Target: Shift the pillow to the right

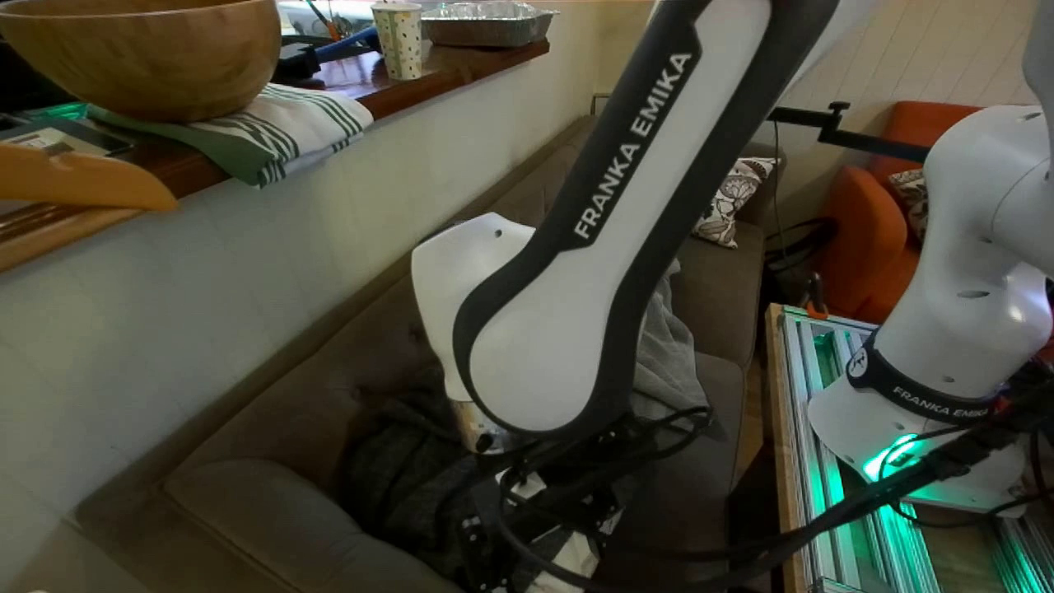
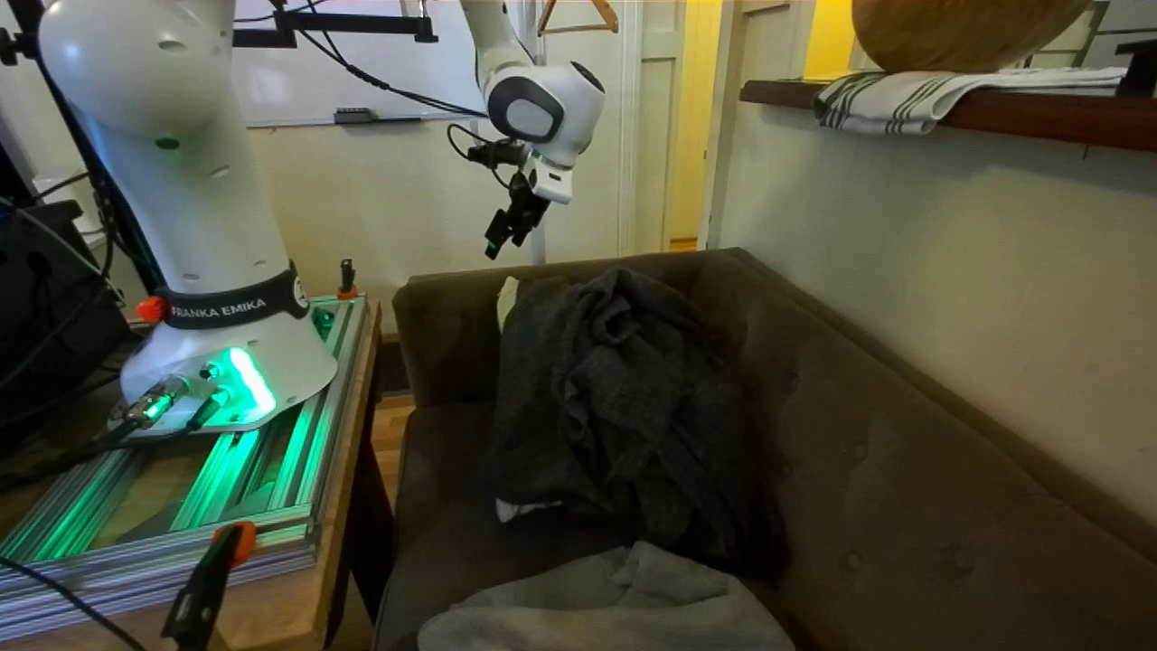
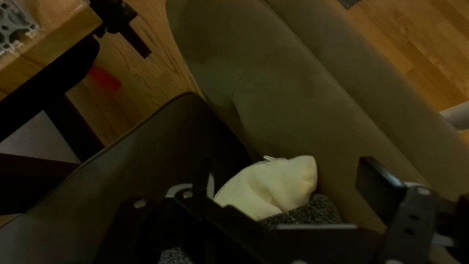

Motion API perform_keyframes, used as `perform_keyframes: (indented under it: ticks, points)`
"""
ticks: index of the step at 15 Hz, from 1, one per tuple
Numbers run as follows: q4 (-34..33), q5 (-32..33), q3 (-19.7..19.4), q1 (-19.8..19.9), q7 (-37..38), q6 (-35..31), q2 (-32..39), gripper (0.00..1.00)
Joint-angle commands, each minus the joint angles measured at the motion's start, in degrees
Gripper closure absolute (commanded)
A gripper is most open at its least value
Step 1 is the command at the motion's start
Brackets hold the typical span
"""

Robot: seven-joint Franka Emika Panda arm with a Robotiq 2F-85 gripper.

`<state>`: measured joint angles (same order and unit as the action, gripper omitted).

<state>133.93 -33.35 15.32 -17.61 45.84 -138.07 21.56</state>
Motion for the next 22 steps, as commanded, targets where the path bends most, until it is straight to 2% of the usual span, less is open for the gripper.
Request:
perform_keyframes:
  ticks: [1,7,14,15,17,22]
  points:
    - [-3.32,4.27,-1.78,-2.28,2.20,-2.35,4.61,0.00]
    - [-5.43,4.37,-1.43,-3.37,1.70,-4.80,10.57,0.00]
    - [-6.48,8.48,-3.82,-6.45,5.85,-5.79,13.08,0.02]
    - [-6.24,9.21,-4.19,-6.88,6.76,-5.50,12.89,0.23]
    - [-5.82,10.05,-4.54,-7.17,8.15,-5.56,12.60,0.32]
    - [-4.78,11.18,-5.08,-7.20,10.69,-5.79,12.37,0.69]
